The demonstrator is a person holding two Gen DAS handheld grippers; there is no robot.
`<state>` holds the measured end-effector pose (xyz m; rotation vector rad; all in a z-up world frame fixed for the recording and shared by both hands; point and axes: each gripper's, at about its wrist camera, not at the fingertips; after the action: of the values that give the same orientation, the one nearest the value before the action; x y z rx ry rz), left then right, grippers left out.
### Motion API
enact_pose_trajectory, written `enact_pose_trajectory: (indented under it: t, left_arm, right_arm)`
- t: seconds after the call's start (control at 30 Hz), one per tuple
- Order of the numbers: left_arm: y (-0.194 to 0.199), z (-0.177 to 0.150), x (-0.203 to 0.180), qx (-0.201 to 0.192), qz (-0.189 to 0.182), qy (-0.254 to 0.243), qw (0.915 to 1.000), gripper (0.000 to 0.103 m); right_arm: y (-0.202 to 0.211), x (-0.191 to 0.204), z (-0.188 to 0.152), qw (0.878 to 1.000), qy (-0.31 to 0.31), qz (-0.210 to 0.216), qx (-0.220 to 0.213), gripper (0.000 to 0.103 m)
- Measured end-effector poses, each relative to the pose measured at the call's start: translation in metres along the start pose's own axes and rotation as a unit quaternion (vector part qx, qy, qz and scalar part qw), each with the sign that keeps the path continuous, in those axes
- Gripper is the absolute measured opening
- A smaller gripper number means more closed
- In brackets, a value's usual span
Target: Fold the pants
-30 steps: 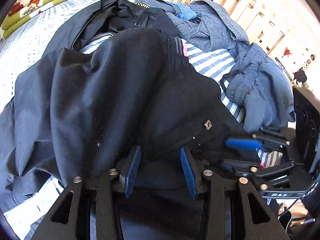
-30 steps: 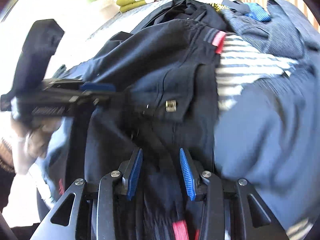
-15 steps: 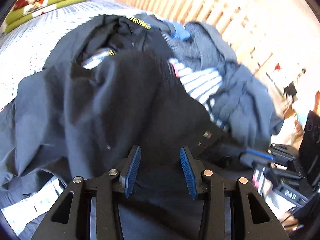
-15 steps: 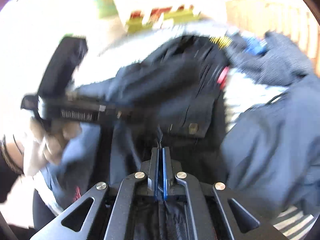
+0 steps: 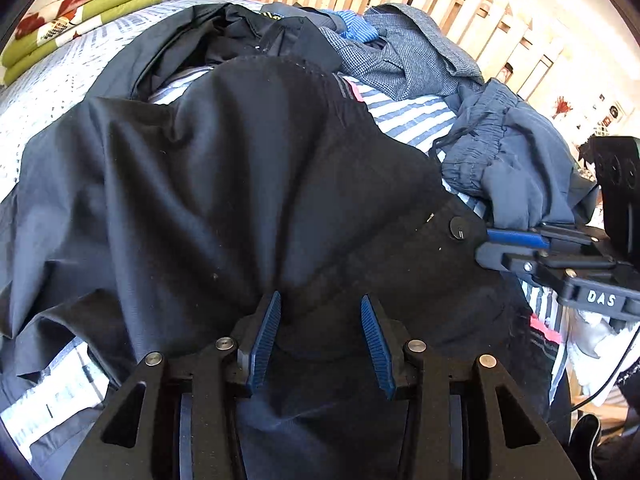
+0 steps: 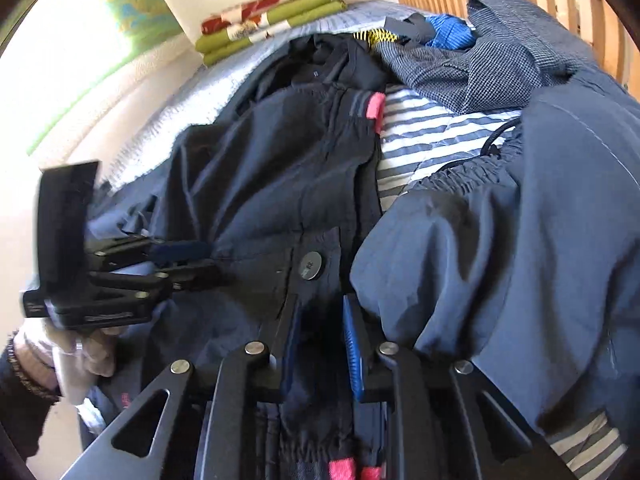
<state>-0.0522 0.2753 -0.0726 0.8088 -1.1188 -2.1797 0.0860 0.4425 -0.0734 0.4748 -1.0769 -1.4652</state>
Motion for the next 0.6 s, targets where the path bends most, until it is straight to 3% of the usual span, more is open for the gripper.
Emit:
enact_pose_trajectory:
  t: [0.13,0.17,0.2,0.27,0.43,0.53,0.6]
  left_arm:
    - [0.009,-0.008,-0.009,-0.009,0.019,-0.033,0.9992,0.045]
    - [0.009,-0.011,-0.009,-0.008,0.024,-0.041,0.9988,0.045]
    - [0.008,-0.013,-0.01,-0.007,0.026,-0.045,0.9986,0.045]
    - [0.007,-0.015,-0.011,-0.009,0.023,-0.041,0.9988,0.045]
    - [0.0,-0.013,-0.008,-0.013,0.007,-0.027,0.9995,0.045]
    - [-0.002,-0.013,-0.007,-0.016,0.005,-0.028,0.9995,0.045]
    - [-0.003,-0.014,-0.007,-0.017,0.005,-0.028,0.9995,0.045]
  right_arm:
    - [-0.005,0.003,0.004,1.0,-0.01,0.005,-0.004,0.019]
    - [-0.007,0.003,0.005,1.0,-0.009,0.001,-0.002,0.017]
    - [-0.01,0.003,0.007,1.0,-0.008,-0.007,-0.001,0.008]
    - [-0.011,0.002,0.007,1.0,-0.009,-0.005,-0.003,0.005]
    - [0.006,0.023,0.01,0.997,0.045,-0.015,-0.054,0.004]
    - [-0.002,0.026,0.018,0.997,0.052,-0.035,-0.038,0.004]
    - [-0.022,0.019,0.024,0.999,0.045,-0.024,0.014,0.007]
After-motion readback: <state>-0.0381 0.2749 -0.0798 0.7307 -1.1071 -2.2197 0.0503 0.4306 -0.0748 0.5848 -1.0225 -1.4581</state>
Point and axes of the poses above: each gripper's, at about its wrist camera, not at the fingertips, and y roughly against the way its jaws point, x to its left, z to its top, and after that the axes turned 2 degrees about -z, right-handed
